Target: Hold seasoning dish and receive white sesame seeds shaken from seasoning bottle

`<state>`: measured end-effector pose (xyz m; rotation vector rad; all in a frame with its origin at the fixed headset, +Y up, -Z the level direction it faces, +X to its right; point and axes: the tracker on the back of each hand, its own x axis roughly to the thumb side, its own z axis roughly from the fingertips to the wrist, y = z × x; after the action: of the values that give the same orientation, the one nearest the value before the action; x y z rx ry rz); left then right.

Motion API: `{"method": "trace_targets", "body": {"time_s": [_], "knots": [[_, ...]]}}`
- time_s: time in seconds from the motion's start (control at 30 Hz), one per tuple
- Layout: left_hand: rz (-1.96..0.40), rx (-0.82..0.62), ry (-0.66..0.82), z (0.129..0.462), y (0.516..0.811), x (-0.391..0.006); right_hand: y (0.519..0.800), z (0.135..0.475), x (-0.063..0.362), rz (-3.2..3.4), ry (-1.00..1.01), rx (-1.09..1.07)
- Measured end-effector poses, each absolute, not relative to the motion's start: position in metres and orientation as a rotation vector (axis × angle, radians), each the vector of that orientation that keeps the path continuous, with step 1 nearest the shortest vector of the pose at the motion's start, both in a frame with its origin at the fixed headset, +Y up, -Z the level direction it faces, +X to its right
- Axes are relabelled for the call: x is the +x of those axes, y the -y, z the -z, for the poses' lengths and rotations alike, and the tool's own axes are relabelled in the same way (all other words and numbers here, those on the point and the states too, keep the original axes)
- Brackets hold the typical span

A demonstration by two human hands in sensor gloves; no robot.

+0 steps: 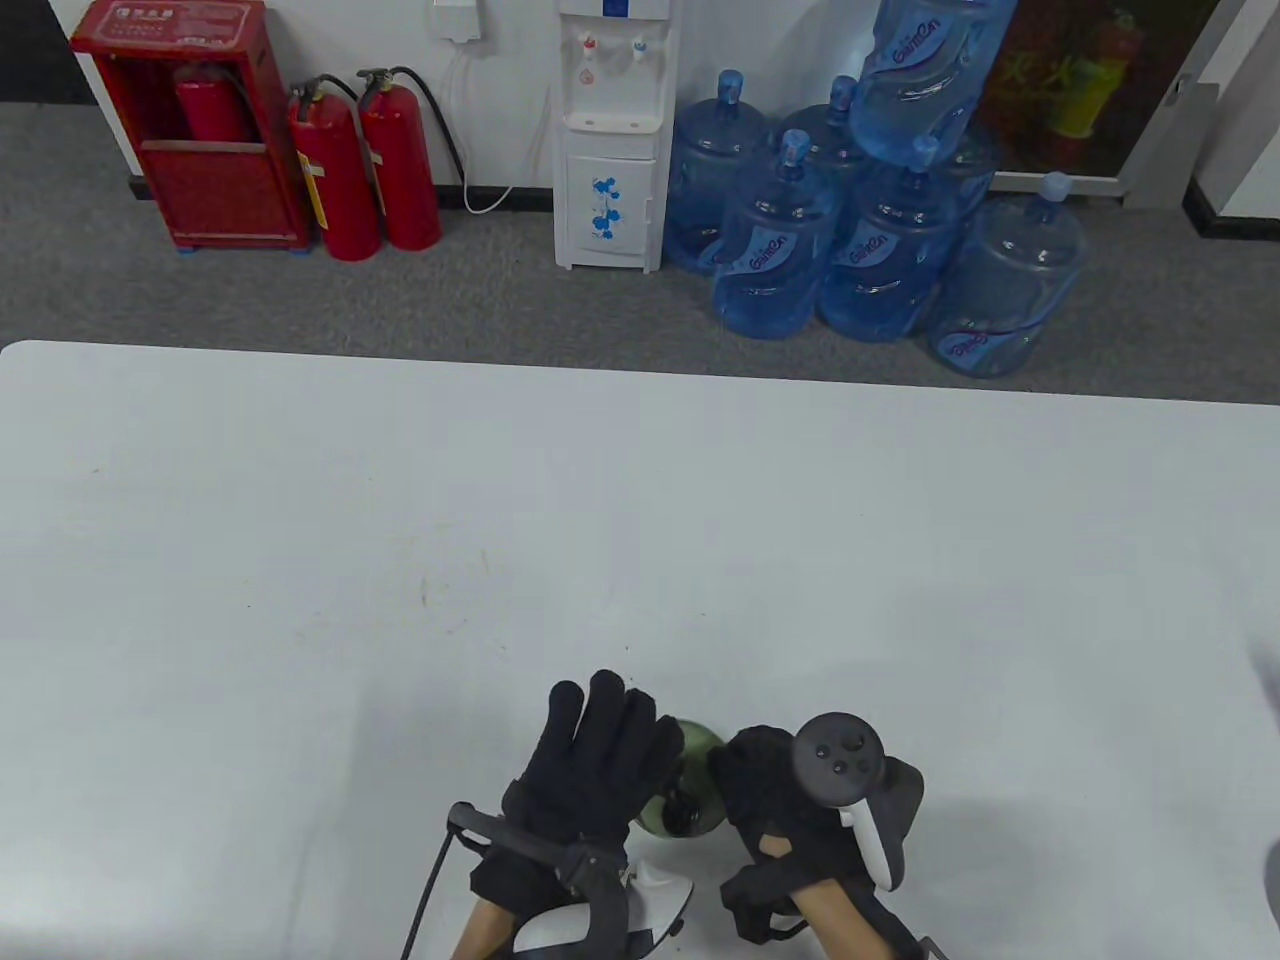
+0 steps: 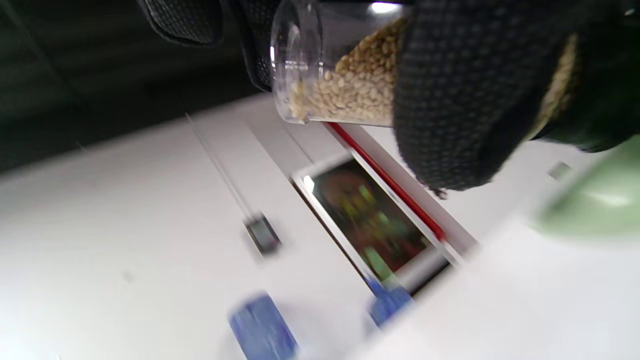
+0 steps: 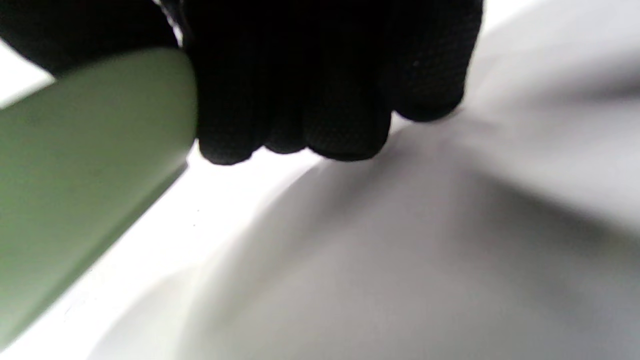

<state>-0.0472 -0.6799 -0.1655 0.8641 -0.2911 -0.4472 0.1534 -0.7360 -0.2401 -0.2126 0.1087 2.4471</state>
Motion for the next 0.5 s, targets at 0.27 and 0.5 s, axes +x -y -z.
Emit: {"method": "trace_targets", "body": {"time_s": [0.27,0.5], "knots": [[0.253,0.89,0.299,0.161,0.676,-0.044,0.734,0.239,0.153,-2.454,-0.094,-0.198],[0.18,0.819,0.331,0.163,0.68,-0.045,0.735,0.241,0.153,-2.457,-0.101,-0.197]]}}
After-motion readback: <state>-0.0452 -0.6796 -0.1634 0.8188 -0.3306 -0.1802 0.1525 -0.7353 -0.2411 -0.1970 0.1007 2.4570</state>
